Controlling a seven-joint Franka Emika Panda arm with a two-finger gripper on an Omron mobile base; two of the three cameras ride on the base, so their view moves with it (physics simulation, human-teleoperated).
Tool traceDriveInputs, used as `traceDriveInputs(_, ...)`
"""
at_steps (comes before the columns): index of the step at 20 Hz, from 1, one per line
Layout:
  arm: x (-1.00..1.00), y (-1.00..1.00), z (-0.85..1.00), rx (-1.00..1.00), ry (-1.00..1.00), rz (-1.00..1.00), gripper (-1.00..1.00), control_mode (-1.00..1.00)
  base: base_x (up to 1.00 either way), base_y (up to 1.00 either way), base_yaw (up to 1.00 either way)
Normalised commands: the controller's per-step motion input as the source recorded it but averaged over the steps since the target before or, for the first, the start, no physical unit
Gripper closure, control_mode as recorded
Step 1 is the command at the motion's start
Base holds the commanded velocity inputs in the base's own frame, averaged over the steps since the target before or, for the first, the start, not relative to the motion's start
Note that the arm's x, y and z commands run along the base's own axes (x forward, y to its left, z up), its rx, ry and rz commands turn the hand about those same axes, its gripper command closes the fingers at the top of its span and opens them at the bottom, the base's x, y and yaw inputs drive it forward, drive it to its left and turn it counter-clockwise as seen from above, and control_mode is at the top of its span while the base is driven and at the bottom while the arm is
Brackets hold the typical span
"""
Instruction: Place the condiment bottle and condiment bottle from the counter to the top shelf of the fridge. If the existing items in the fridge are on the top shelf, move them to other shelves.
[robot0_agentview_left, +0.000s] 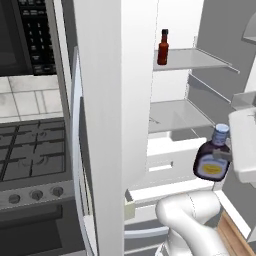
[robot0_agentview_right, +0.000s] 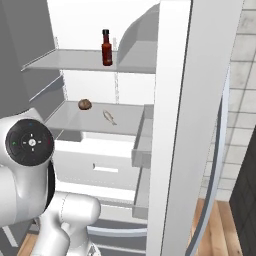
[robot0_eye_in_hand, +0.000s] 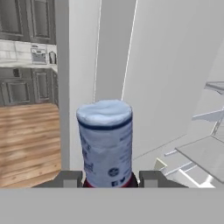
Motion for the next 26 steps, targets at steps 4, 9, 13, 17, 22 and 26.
traceDriveInputs(4,0.03,0.00,0.57,0.03,0.00,-0.18,1.00,-1.00,0.00,0.00,0.00)
traceDriveInputs(9,0.01,0.00,0.59,0.06,0.00,-0.23,1.00,-1.00,0.00,0.00,0.00)
traceDriveInputs(13,0.10,0.00,0.53,0.09,0.00,-0.21,1.00,-1.00,0.00,0.00,0.00)
traceDriveInputs(17,0.24,-0.03,0.29,0.09,0.00,-0.14,1.00,-1.00,0.00,0.00,0.00)
traceDriveInputs(22,0.20,-0.18,0.04,0.15,0.00,-0.09,1.00,-1.00,0.00,0.00,0.00)
traceDriveInputs(26,0.31,-0.16,0.04,0.14,0.00,-0.09,1.00,-1.00,0.00,0.00,0.00)
